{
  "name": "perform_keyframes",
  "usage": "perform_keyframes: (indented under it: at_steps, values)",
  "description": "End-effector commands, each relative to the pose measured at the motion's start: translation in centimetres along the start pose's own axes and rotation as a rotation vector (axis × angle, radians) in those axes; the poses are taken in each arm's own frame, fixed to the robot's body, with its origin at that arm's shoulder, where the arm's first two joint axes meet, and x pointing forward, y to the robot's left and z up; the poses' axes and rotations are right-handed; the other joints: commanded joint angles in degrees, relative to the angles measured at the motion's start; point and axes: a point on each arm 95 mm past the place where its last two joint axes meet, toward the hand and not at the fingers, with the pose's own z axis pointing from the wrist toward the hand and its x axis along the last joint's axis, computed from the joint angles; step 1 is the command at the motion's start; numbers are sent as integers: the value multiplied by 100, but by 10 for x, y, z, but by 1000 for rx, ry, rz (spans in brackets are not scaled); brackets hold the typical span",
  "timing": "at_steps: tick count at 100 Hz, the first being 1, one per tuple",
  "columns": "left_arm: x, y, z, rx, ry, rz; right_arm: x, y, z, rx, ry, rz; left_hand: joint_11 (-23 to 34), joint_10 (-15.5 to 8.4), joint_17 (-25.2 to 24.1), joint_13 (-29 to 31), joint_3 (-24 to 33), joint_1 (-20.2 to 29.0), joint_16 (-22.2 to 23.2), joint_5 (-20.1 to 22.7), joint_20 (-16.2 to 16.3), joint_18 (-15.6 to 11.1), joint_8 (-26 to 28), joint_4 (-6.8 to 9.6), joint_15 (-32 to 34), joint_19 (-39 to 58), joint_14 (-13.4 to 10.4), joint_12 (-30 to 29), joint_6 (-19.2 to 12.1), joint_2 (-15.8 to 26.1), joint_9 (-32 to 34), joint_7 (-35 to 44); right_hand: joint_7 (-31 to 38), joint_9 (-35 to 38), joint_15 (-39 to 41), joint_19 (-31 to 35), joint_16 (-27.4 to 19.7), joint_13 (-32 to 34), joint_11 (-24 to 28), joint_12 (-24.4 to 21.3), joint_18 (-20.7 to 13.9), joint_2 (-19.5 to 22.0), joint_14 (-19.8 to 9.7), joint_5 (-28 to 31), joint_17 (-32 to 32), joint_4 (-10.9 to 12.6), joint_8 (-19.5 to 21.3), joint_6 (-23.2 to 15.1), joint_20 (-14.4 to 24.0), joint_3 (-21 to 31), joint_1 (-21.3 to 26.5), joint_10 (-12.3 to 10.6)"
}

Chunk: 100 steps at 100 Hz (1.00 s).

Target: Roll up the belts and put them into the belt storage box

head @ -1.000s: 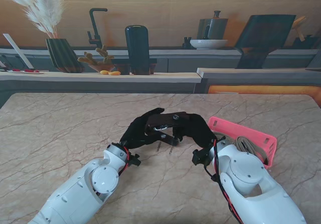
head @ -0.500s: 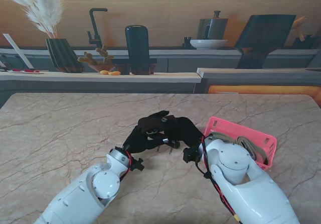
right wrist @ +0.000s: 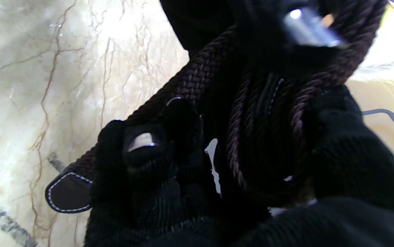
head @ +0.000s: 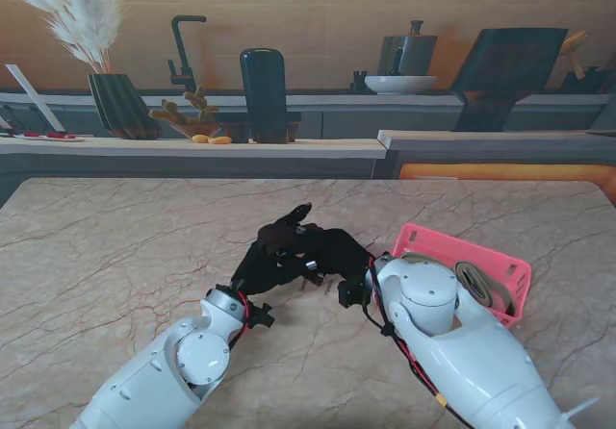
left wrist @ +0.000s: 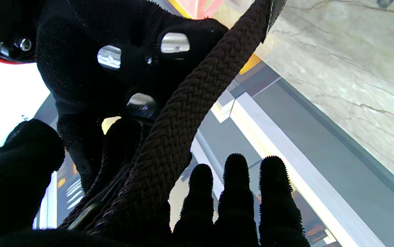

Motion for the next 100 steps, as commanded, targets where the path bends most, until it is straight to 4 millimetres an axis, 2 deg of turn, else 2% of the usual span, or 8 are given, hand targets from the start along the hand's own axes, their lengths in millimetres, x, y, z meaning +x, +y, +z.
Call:
perform_keyframes:
  at_steps: [1,30,46,55,63,70,96,100]
  values:
    - [18,7,8,13,45,-29,-9,-11,7,10,-37,-9,91,-163,-71,-123,-258,61,-22,-105,-101,-246,145,-67,69,104,-217,-48,-162,267,-146,-313,383,-136,168,818,59,73,106,57,-311,384,-315,364,23,252,-108,-982,351,962,922,461]
    - [19,6,7,37,32,-20,-13,-19,15,3,-69,-81,278,-197,-85,-86,-1151,1322,-21,-66,-99,-217,414,223,249,429,-237,-35,-50,896,-50,-95,-189,-993,-1822,-648,-757,-977,-1316,-798,-73,-292,-44,-209,-737,168,123,-617,-324,1637,135,272]
    - [23,4,6,82,20,-44,-14,-20,14,-46,-105,-175,585,-479,49,200,-2553,3152,-87,-33,-79,-163,899,505,485,848,-373,-62,33,1974,450,1954,-1547,-1224,-2199,-995,-936,-1225,-1547,-918,108,-239,101,37,-881,625,1149,-219,-424,1839,-980,378]
    - [25,3,5,96,15,-59,-15,-19,14,-79,-121,-216,774,-567,171,470,-2275,3581,-98,349,-28,-122,1112,556,595,965,-423,-25,-30,2050,1020,2669,-1665,-1245,-2211,-1010,-951,-1265,-1560,-929,134,-10,183,50,-911,616,1268,-124,-443,1479,-1247,454]
    - [25,3,5,98,14,-55,-15,-19,14,-91,-128,-214,981,-539,330,867,-2420,4575,-186,780,53,-79,899,311,778,1134,-430,50,-126,1800,1729,3242,-1709,-1240,-2200,-992,-953,-1272,-1557,-932,141,168,213,64,-928,600,1313,-85,-443,1340,-1369,480]
    - [24,3,5,89,12,-42,-15,-19,13,-91,-136,-202,982,-467,484,1228,-3728,5857,-183,1068,108,-23,808,399,978,1262,-354,345,-186,1998,2235,3552,-1740,-1237,-2176,-970,-944,-1300,-1549,-934,156,228,282,97,-987,576,1332,-21,-433,1248,-1374,545]
    - [19,0,7,74,-25,-23,-8,-14,1,-137,-115,-282,1357,-291,1031,2251,-3612,5959,-54,1661,271,37,786,336,1693,1700,-14,524,-24,2125,3411,3944,-1739,-1034,-2055,-802,-983,-1085,-1427,-953,155,306,282,298,-844,707,1467,-49,-446,1280,-513,538]
    - [18,-1,8,79,-32,-23,-6,-12,-4,-152,-105,-295,1455,-302,1109,2351,-3689,5959,-44,1691,294,29,824,329,1779,1768,-2,502,-38,2176,3505,4019,-1463,-1012,-2039,-767,-1025,-1062,-1407,-981,152,203,277,218,-829,501,1116,-100,-509,1208,-196,529]
